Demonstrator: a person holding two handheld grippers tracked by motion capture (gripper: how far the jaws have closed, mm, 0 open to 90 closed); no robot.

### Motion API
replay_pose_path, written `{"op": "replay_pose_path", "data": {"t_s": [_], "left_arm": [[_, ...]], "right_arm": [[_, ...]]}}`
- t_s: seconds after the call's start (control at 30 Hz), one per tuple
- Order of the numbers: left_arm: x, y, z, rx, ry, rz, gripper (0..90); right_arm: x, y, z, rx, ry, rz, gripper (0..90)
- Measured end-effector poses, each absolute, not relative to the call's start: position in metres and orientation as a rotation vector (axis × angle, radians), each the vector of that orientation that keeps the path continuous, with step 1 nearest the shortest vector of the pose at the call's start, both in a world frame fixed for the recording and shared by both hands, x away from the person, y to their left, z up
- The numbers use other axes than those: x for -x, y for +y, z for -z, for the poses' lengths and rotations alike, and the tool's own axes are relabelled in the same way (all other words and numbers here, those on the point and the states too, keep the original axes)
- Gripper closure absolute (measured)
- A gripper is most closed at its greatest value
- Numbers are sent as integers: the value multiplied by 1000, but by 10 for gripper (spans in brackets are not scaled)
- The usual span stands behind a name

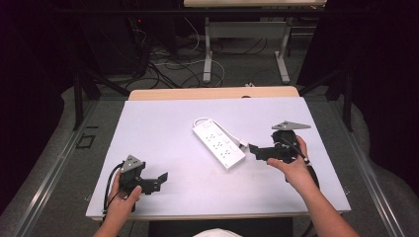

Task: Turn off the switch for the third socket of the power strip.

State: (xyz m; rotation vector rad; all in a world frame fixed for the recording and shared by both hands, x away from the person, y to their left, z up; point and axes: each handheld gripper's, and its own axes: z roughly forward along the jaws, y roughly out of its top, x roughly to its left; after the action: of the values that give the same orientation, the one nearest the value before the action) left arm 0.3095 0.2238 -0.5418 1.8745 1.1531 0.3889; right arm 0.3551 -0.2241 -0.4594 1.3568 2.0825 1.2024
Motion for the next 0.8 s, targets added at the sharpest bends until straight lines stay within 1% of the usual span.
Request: {"op": "replay_pose_path", "data": {"t_s": [0.27, 0.8], "left_arm": [[-309, 223, 541, -1876, 1150, -400, 2], [-309, 223, 542, -1876, 1159, -412, 2]], "right_arm": [[-344, -251, 458, -1403, 1993, -1216, 3], [-329, -292, 478, -1507, 1879, -1212, 16]]}}
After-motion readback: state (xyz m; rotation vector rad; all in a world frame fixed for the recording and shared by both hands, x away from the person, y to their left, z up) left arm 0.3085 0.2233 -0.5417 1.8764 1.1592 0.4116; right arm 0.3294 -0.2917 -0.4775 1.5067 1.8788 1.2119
